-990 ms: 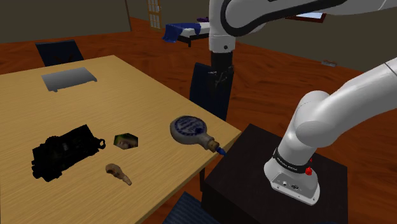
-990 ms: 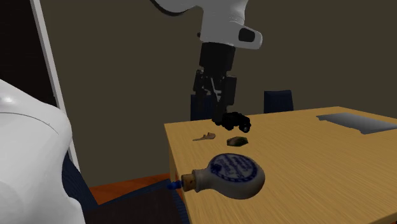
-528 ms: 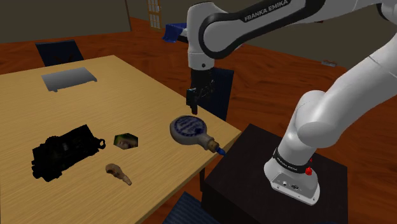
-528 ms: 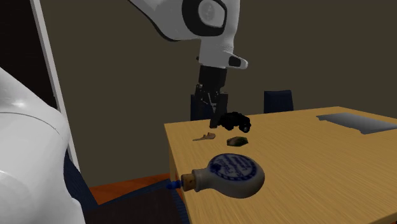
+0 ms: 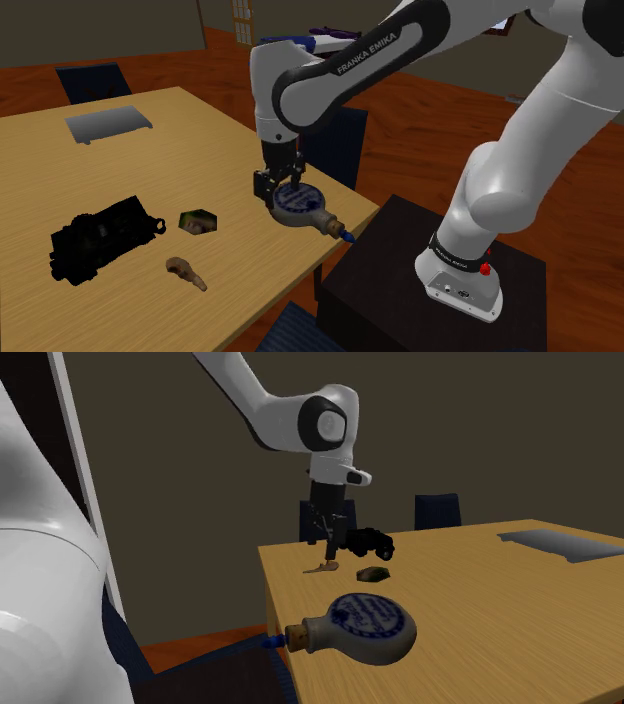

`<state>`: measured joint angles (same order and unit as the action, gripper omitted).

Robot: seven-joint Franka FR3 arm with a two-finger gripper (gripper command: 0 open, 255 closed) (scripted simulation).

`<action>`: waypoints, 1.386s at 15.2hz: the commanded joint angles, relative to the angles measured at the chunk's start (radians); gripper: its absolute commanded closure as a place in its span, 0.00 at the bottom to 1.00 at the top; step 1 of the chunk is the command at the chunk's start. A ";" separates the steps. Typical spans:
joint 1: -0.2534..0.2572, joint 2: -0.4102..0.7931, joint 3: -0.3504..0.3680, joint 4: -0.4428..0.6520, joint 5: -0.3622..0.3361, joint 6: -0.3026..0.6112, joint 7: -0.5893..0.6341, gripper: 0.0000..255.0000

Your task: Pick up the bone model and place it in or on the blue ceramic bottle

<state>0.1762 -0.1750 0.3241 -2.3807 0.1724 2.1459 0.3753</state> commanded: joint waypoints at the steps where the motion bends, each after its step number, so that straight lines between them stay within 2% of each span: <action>1: 0.007 0.072 0.023 0.041 -0.021 0.040 0.041 0.00; 6: 0.040 0.258 0.065 0.160 -0.105 0.119 0.160 0.00; 11: 0.101 0.448 0.069 0.311 -0.211 0.161 0.278 0.00; 17: 0.203 0.673 0.039 0.538 -0.318 0.164 0.387 0.00; 20: 0.258 0.787 0.019 0.674 -0.357 0.147 0.424 0.00; 21: 0.263 0.795 0.017 0.685 -0.359 0.145 0.426 0.00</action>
<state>0.4263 0.5971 0.3452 -1.7226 -0.1783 2.2930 0.7927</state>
